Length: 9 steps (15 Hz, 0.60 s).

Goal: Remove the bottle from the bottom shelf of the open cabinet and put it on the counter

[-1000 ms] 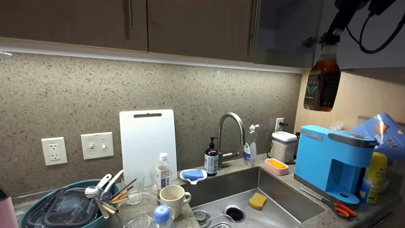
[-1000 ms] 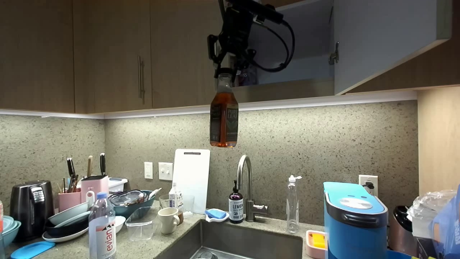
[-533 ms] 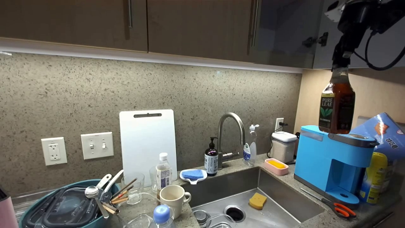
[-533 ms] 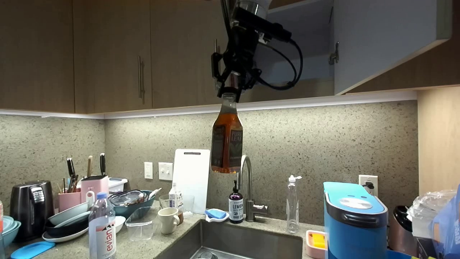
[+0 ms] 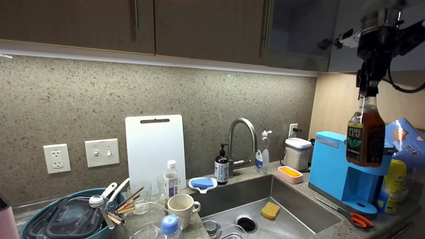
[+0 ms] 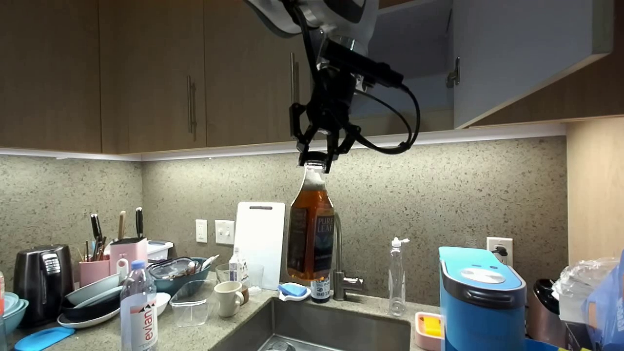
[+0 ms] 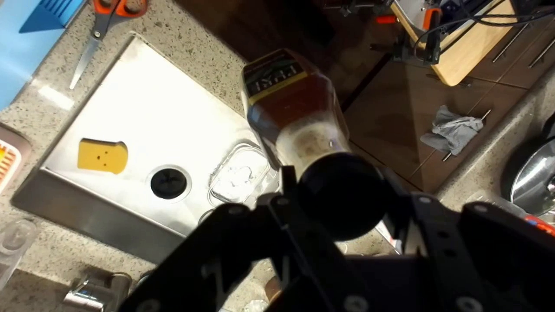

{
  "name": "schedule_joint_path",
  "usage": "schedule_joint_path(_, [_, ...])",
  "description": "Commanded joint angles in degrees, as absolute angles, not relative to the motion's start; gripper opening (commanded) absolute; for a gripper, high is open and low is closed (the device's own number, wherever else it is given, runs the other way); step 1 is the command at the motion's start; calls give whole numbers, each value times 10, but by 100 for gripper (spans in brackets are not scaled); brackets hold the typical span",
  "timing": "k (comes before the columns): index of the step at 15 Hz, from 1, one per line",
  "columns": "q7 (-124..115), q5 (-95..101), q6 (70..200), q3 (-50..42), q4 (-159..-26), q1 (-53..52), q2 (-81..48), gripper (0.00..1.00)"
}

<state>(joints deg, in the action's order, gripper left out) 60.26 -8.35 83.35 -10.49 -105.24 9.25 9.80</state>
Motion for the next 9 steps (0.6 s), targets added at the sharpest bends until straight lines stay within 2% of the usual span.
schedule_joint_path(1, [602, -83, 840, -112, -1057, 86, 95, 47])
schedule_joint_path(6, [602, -83, 850, -112, -1063, 87, 87, 47])
schedule_joint_path(7, [597, -79, 860, -112, -1068, 87, 83, 22])
schedule_joint_path(9, [587, -76, 881, -110, -1081, 88, 71, 22])
